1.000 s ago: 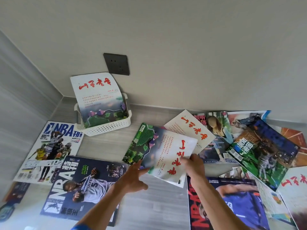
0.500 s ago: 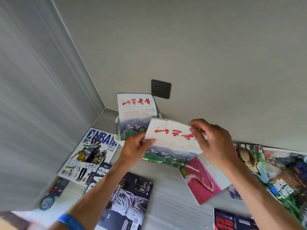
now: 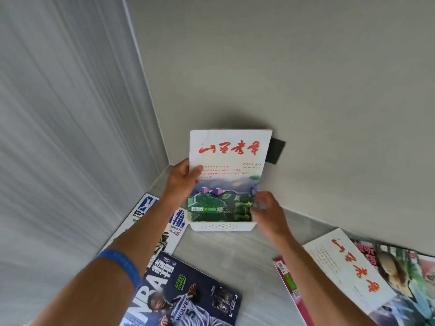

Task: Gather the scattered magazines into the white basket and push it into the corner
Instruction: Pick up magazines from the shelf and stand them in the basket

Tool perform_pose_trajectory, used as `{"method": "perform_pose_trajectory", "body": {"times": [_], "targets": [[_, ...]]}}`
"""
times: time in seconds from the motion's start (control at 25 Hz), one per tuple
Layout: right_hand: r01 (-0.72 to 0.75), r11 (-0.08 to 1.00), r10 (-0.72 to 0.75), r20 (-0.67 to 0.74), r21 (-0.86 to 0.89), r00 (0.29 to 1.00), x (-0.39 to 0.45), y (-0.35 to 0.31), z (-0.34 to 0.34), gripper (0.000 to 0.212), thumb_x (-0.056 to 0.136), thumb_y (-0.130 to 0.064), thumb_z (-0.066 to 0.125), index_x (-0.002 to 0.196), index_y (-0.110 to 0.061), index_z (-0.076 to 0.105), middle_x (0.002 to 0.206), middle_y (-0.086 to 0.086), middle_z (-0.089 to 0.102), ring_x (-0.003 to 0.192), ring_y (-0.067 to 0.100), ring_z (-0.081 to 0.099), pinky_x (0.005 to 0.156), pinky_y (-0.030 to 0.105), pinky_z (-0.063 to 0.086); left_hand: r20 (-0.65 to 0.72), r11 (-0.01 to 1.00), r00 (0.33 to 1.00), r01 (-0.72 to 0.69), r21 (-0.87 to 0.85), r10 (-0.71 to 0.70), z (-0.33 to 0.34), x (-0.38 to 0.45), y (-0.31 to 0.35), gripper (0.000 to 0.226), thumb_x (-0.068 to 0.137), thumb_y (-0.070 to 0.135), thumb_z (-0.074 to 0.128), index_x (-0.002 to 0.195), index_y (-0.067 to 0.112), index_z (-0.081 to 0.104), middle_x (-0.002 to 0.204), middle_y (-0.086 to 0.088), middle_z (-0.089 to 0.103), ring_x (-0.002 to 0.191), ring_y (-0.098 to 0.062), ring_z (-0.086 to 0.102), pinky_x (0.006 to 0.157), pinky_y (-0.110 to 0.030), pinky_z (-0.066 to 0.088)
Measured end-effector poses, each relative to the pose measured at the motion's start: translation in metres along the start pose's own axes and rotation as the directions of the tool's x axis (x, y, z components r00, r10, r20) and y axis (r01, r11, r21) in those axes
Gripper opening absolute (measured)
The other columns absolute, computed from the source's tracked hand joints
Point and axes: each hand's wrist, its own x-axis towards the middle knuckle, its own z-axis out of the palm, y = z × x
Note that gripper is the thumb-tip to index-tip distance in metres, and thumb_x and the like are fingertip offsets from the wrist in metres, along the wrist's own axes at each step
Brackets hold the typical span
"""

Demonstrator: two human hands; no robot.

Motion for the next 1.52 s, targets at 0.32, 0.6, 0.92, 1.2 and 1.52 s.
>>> {"method": "perform_pose_trajectory", "body": {"times": [0.32,0.6,0.92,1.2,1.52], "targets": [[0.164,0.578,0.077,0.253,-0.800,0.964,0.010,0.066,0.035,0.045,0.091,-0.022,0.048,0.135,-0.017,0.041,0.137,0.006,0.049,0.116,0.032,0.049,0.090,0.044,0.046,0.308,0.488,0.951,-0.253,0.835,-0.036,0.010,-0.042,-0.117,0.031,0.088,0.031,0.060,0.119,0.028,0.060,0.124,0.003,0.066,0.112,-0.019,0.061,0.106,-0.040,0.040],[0.260,0.672,-0.115,0.249,-0.694,0.962,-0.054,0.099,0.023,0.052,0.092,-0.021,0.052,0.141,-0.018,0.036,0.145,0.005,0.045,0.123,0.027,0.048,0.099,0.044,0.045,0.334,0.345,0.936,-0.350,0.871,0.106,0.029,-0.090,-0.128,0.034,0.086,0.017,0.064,0.120,0.017,0.062,0.118,-0.005,0.069,0.112,-0.021,0.063,0.114,-0.048,0.033],[-0.143,0.636,0.268,0.043,-0.758,0.962,-0.170,0.223,-0.069,0.068,0.093,-0.028,0.052,0.151,-0.024,0.018,0.164,-0.001,0.010,0.146,0.026,0.022,0.110,0.044,0.040,0.615,0.651,0.756,-0.587,0.482,0.226,0.152,-0.185,-0.115,0.020,0.081,0.002,0.058,0.093,0.013,0.070,0.092,-0.003,0.073,0.083,-0.024,0.066,0.074,-0.040,0.056],[-0.089,0.698,0.305,0.182,-0.710,0.935,-0.230,0.257,-0.074,0.065,0.085,-0.019,0.055,0.144,-0.028,0.028,0.164,-0.011,0.007,0.150,0.021,0.010,0.117,0.047,0.027,0.365,0.505,0.828,-0.118,0.855,-0.425,0.238,-0.193,-0.139,0.058,0.078,0.040,0.066,0.124,0.013,0.045,0.125,-0.013,0.048,0.120,-0.034,0.044,0.098,-0.044,0.040],[-0.562,0.803,0.562,0.062,0.198,0.825,-0.204,0.254,-0.129,0.070,0.072,-0.016,0.072,0.135,-0.032,0.045,0.119,-0.010,0.058,0.099,0.014,0.061,0.087,0.043,0.055,0.579,0.915,0.795,-0.080,0.396,-0.181,0.231,-0.219,-0.093,0.020,0.093,0.019,0.050,0.083,0.025,0.066,0.075,0.013,0.072,0.070,-0.003,0.064,0.061,-0.024,0.044]]}}
